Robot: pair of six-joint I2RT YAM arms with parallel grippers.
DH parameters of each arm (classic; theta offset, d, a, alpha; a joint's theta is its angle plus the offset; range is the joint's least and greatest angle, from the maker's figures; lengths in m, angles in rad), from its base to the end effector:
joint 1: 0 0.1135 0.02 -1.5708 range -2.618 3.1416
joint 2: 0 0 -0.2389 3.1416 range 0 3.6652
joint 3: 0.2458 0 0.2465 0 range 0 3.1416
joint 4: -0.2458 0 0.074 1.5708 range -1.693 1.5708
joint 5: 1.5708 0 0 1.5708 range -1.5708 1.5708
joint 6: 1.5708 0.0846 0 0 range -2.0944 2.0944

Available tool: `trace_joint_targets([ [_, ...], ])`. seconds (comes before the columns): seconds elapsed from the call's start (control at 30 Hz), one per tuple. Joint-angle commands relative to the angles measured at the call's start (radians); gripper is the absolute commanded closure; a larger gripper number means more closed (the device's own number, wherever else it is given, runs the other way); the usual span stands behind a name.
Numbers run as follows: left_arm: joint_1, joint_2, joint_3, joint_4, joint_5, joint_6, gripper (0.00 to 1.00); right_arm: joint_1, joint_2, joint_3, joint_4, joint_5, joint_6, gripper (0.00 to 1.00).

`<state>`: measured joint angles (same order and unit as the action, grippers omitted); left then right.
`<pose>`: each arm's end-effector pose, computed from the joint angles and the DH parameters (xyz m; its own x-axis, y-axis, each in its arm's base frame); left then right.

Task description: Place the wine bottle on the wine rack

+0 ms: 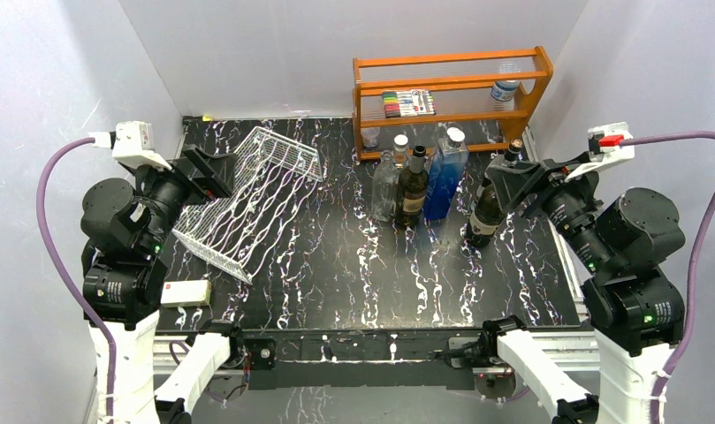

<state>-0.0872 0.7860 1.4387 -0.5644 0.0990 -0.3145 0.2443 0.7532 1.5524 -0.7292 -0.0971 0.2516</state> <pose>0.1609 -0.0225 0.4893 0.0264 -0.3113 -0.9499 0.2029 0.9322 -0.2998 0.1215 0.0387 0.5012 -0.0176 0.2510 -0.9678 -0.3409 0.9085 0.2418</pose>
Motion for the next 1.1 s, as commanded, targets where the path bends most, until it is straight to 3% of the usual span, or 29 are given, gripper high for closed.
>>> trace_joint_targets([
  [0.0, 0.009, -0.021, -0.028, 0.067, 0.105, -0.033, 0.02, 0.034, 0.0, 0.044, -0.049, -0.024, -0.029, 0.32],
  [0.3, 0.006, -0.012, -0.125, 0.127, 0.278, 0.009, 0.02, 0.052, 0.021, -0.021, -0.083, 0.005, -0.059, 0.18],
  [0.6, 0.006, -0.005, -0.249, 0.272, 0.47, 0.035, 0.02, 0.052, 0.137, -0.019, -0.066, -0.14, -0.122, 0.17],
  [0.63, 0.006, -0.011, -0.264, 0.293, 0.475, 0.032, 0.02, 0.053, 0.155, -0.015, -0.06, -0.168, -0.124, 0.19],
  [0.73, 0.006, -0.026, -0.301, 0.352, 0.483, 0.008, 0.02, 0.053, 0.238, 0.035, -0.071, -0.232, -0.112, 0.38],
  [0.77, 0.006, -0.026, -0.308, 0.362, 0.487, 0.002, 0.02, 0.053, 0.266, 0.058, -0.08, -0.234, -0.101, 0.41],
  [1.07, 0.006, -0.05, -0.332, 0.365, 0.462, -0.035, 0.02, 0.111, 0.414, 0.064, 0.025, -0.186, 0.015, 0.41],
])
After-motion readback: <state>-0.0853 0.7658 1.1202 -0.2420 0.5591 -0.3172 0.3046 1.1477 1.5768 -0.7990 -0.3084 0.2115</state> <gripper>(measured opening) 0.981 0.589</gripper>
